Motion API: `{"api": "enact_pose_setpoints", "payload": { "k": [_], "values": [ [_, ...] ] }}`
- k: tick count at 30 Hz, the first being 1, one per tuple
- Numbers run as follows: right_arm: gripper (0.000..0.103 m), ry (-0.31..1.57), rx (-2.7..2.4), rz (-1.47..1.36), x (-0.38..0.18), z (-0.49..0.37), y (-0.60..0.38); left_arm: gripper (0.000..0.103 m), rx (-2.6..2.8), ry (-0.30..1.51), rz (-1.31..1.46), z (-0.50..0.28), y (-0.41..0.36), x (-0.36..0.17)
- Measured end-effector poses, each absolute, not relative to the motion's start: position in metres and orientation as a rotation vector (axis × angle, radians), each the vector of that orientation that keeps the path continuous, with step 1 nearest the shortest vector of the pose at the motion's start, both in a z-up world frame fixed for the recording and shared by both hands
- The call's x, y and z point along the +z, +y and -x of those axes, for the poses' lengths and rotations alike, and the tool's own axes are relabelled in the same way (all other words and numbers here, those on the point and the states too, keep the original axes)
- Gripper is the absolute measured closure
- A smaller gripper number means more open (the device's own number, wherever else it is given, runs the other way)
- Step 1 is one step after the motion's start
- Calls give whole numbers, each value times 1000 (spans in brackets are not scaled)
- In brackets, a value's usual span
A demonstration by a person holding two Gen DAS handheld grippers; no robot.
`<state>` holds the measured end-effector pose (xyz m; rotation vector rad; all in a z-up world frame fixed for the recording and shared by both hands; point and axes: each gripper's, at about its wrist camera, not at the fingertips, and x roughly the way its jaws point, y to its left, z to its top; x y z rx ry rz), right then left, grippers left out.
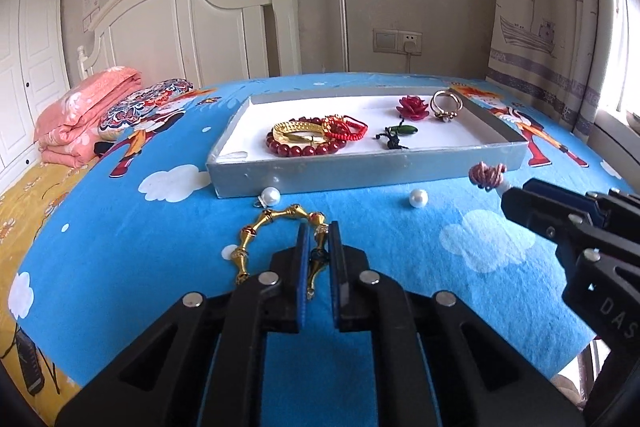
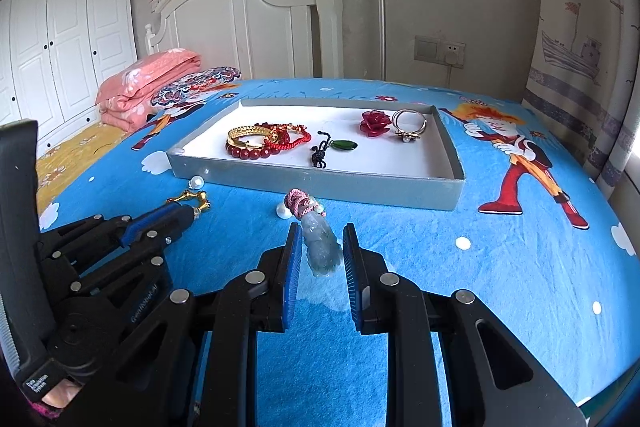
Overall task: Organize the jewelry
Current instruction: 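Grasp the gold bamboo-link bracelet with the left tool while the right tool holds the jade pendant, then carry the gold bracelet and jade pendant over the tray with both tools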
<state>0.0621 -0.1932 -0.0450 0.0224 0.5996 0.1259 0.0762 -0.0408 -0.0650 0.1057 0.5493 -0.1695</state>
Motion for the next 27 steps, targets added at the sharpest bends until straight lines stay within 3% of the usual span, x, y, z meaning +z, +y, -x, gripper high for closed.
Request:
{"api": "enact_pose_setpoints", "payload": {
  "k": [10,27],
  "values": [
    [82,573,135,-11,-42,-51,-185,94,-161,470,-105,-43,-31,-54],
    [82,565,100,-47,-33,-65,-192,94,-131,475,-102,-60,-37,-36]
  ]
}}
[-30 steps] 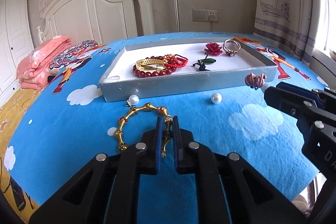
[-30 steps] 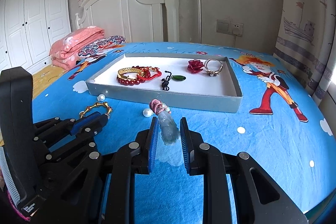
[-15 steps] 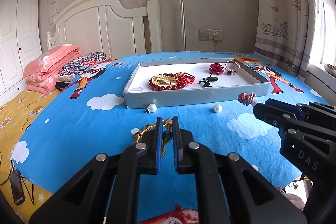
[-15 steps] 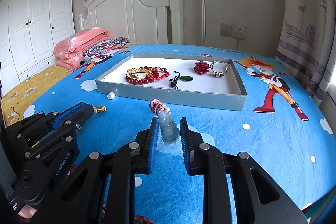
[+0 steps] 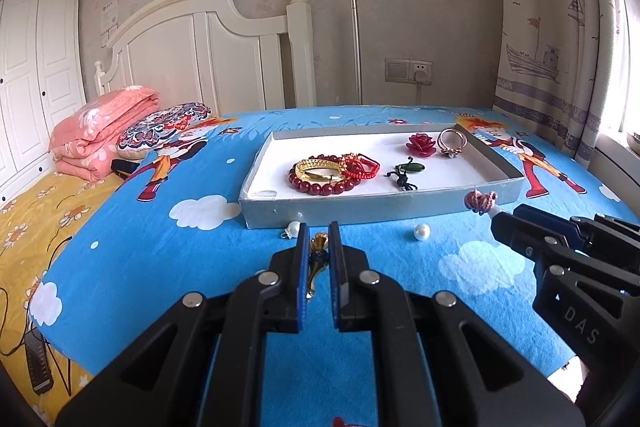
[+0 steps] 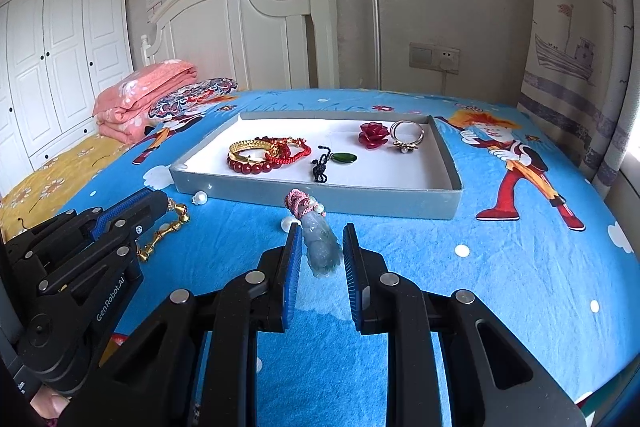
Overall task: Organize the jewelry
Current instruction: 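Carry the gold bracelet and jade pendant over the tray with both tools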
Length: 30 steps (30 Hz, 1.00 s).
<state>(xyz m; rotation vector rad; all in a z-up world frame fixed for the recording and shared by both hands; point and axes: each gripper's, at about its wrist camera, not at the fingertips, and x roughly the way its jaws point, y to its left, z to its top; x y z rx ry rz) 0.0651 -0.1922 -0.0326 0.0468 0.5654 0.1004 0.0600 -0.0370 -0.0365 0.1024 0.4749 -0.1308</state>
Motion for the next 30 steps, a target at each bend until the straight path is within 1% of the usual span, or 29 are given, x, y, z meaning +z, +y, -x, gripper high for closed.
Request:
{"api": "enact_pose_setpoints", "payload": {
  "k": [12,18,30],
  "values": [
    [82,564,79,-25,-22,-95,-193,94,-151,494,-95,-97,-52,-15],
    [82,584,70,-41,-17,-122,-200,94,-157,471,-133,-116,-63,6],
    [82,657,12,-77,-7,-200,-223,95,-158,537,-108,-211,-81,45]
  ]
}}
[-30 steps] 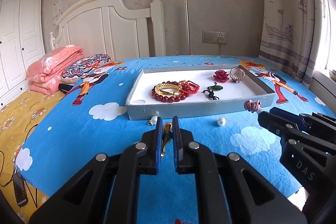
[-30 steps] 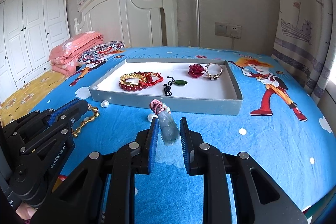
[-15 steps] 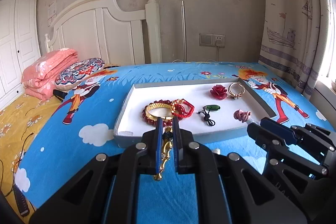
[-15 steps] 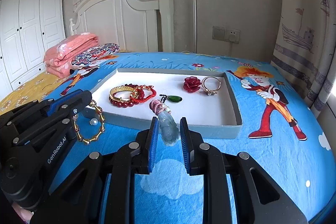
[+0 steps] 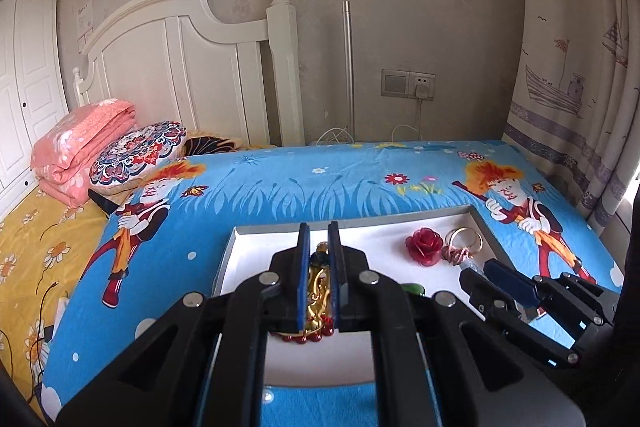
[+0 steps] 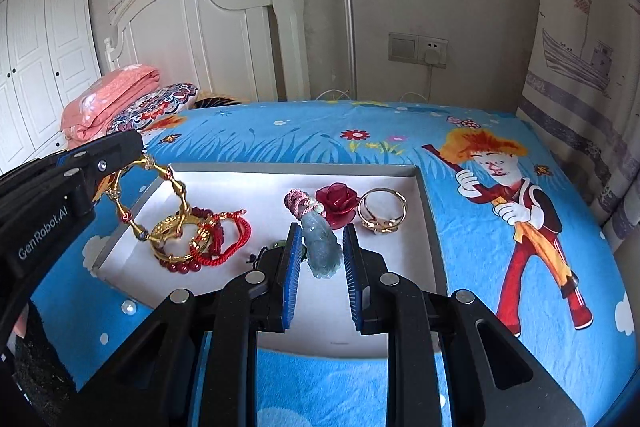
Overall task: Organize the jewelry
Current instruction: 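Carry the gold bracelet and jade pendant over the tray with both tools, then open both tools to drop the gold bracelet and jade pendant into the tray, then grasp a white pearl with the right tool while the left tool grasps the other pearl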
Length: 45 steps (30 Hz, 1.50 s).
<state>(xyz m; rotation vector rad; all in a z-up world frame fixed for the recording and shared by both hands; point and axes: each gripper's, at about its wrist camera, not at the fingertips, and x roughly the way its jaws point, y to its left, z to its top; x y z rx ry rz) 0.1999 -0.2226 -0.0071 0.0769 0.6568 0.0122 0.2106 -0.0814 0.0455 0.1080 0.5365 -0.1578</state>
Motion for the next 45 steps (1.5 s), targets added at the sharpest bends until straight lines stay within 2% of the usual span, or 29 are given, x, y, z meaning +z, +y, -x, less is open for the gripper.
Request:
{"api": "enact_pose_setpoints", "payload": {
  "k": [11,13,14,15,16,18,19,21,25,32,40,45],
  "values": [
    [81,766,21,-59,-28,-244,-217,94,-102,632,-144,-269,-85,16],
    [72,768,-1,-53,-32,-245,-217,93,-100,665,-142,-276,-81,8],
    [60,765,2,-61,-32,-243,-218,87,-101,681,-141,-278,-78,5],
    [56,762,8,-69,-32,-241,-219,78,-100,687,-141,-278,-76,3],
    [56,760,7,-72,-32,-239,-219,74,-93,683,-147,-277,-73,1],
    [56,753,5,-76,-31,-233,-220,54,-80,668,-152,-272,-67,0],
    [56,747,9,-82,-30,-228,-220,48,-77,665,-148,-270,-63,0],
    [56,729,6,-92,-26,-219,-220,30,-73,658,-143,-263,-56,0],
    [48,699,9,-110,-19,-199,-217,13,-51,618,-153,-241,-45,1],
    [44,646,3,-102,-18,-162,-202,6,-52,566,-129,-191,-25,-3],
    [45,712,56,-123,-37,-133,-179,6,-39,587,-129,-155,-3,-20],
    [52,726,61,-73,-41,-130,-164,6,-35,601,-139,-140,9,-28]
  ]
}}
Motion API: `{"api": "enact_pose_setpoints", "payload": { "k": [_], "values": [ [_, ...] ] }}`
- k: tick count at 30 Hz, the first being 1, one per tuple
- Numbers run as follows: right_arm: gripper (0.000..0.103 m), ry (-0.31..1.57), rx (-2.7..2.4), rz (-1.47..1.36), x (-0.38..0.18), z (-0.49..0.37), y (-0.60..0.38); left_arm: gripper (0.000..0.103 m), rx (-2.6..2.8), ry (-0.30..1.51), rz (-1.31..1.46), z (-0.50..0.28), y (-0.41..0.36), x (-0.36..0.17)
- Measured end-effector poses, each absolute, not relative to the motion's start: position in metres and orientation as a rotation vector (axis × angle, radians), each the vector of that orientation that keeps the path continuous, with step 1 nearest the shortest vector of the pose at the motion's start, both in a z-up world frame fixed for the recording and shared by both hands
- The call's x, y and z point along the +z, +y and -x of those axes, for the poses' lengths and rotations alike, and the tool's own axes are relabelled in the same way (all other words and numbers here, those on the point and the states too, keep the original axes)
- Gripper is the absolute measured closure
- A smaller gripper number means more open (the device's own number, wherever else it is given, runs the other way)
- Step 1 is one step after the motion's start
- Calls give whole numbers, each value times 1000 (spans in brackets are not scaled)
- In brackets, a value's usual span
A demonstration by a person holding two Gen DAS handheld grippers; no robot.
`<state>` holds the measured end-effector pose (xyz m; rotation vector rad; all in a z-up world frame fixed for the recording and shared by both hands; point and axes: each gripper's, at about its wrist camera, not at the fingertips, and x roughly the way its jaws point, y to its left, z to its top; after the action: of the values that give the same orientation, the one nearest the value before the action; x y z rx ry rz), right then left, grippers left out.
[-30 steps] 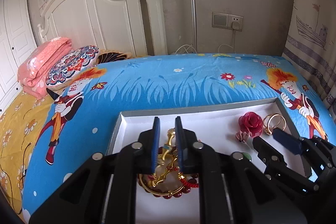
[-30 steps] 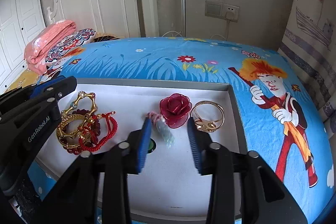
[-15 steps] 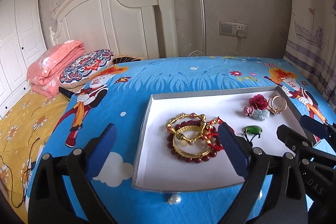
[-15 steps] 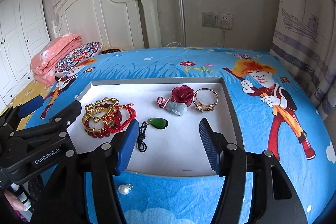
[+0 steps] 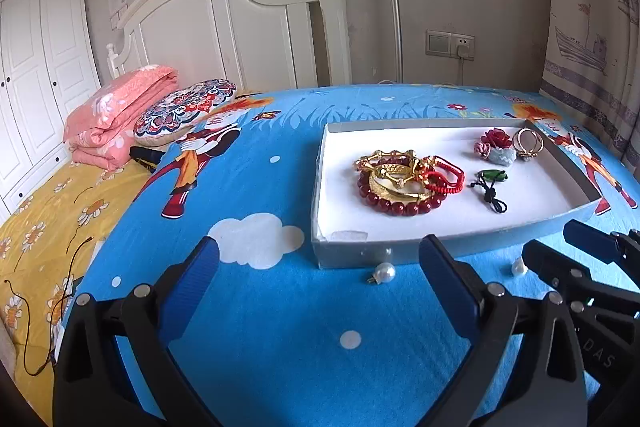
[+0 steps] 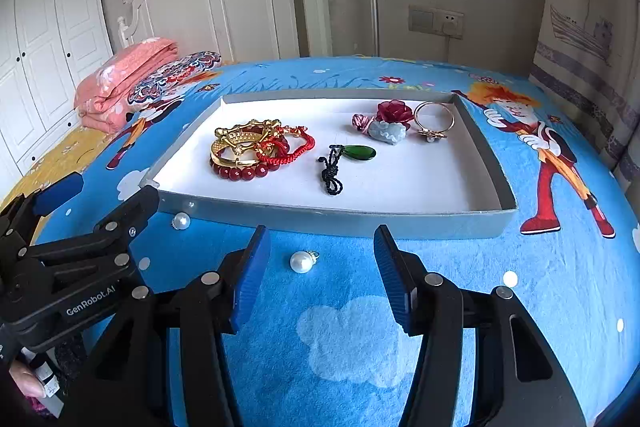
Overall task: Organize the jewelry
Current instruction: 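Grasp a white pearl with the right tool while the left tool grasps the other pearl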
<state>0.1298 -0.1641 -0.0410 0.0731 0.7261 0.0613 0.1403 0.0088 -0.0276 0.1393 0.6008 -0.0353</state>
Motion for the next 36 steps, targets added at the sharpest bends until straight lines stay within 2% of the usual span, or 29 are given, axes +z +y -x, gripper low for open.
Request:
{"api": "enact_pose_setpoints", "payload": {
  "k": [4,9,16,18,20,28,31,36],
  "values": [
    [57,752,61,-56,-47,-130,-155,6,-28,620,-130,-137,18,-32],
    [68,789,37,-32,-56,-134,-147,9,-29,665,-81,-141,29,-39],
    [74,814,15,-18,-62,-139,-146,11,-45,669,-98,-141,26,-42],
    [83,810,15,-9,-62,-138,-145,11,-47,672,-98,-141,25,-42],
    [87,807,20,-1,-62,-138,-145,12,-47,674,-100,-142,25,-42],
    [88,780,30,-35,-59,-131,-151,14,-57,698,-113,-145,15,-44],
    [88,772,35,-57,-58,-128,-158,19,-66,720,-130,-149,4,-46],
    [87,753,39,-82,-53,-124,-167,33,-69,774,-145,-162,-8,-50]
  ]
}}
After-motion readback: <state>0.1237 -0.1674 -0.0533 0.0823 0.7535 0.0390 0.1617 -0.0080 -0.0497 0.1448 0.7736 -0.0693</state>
